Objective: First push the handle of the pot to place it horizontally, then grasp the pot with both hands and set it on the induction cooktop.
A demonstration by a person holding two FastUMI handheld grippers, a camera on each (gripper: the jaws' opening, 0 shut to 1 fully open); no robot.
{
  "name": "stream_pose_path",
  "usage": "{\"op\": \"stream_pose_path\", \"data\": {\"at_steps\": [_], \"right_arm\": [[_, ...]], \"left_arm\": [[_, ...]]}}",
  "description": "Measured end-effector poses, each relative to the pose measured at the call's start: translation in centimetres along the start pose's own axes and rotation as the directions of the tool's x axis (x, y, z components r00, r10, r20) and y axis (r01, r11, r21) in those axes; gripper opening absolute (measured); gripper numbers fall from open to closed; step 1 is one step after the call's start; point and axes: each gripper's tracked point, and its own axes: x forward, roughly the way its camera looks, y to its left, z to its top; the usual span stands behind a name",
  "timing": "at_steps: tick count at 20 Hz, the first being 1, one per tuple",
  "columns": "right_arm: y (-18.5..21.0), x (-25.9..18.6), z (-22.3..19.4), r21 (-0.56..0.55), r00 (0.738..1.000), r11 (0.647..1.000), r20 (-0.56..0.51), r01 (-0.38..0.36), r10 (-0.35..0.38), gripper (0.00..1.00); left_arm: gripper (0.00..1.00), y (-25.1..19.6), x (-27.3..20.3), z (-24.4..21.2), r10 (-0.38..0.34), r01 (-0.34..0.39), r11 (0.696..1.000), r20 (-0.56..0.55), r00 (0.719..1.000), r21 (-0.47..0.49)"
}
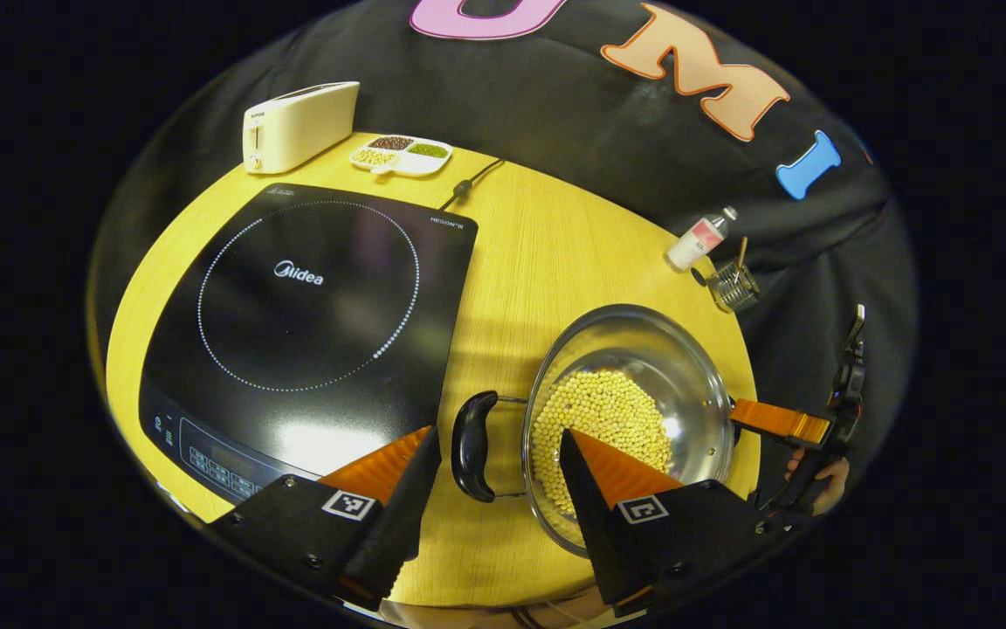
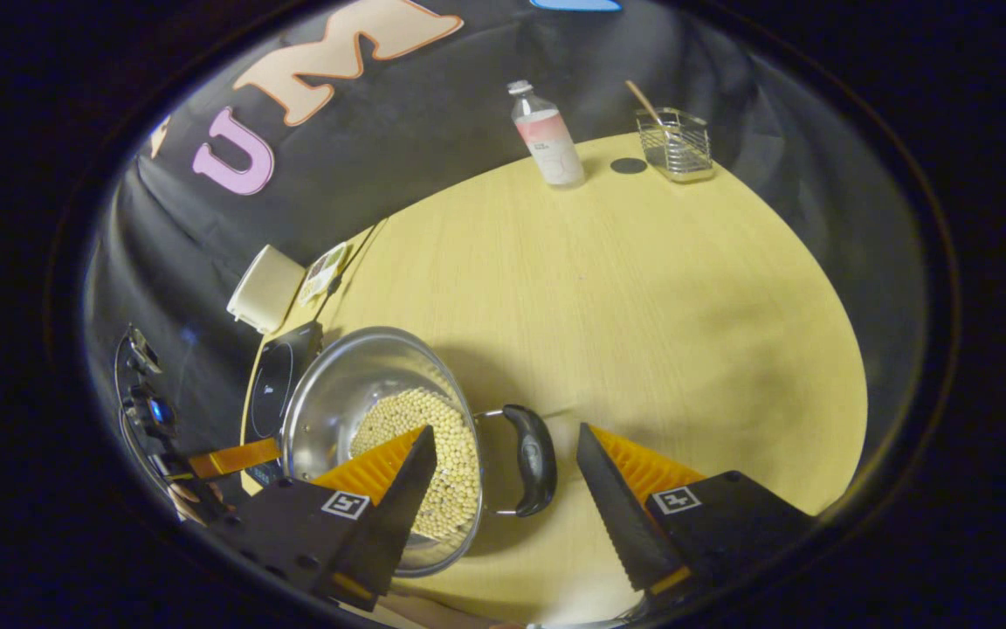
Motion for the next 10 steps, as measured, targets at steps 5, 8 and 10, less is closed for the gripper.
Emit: {"op": "stream_pose_path", "data": {"at_steps": [5,8,10], "right_arm": [[-0.2,0.9,-1.8,-0.015,0.999,1.0,-0.042,0.012,-0.013,0.99],[-0.3,1.6,-2.1,0.005,0.998,1.0,-0.056,0.014,-0.014,0.9],[-0.5,1.8,-2.1,0.012,0.998,1.0,-0.065,0.017,-0.017,0.81]], "left_arm": [[0.86,-0.4,1.5,-1.1,-0.007,0.007,1.0,-0.058,0.998,-0.003],[0.86,-0.2,2.1,-1.0,-0.002,0.003,1.0,-0.059,0.998,0.008],[0.83,0.0,2.3,-0.8,0.002,-0.001,1.0,-0.059,0.998,0.006]]}}
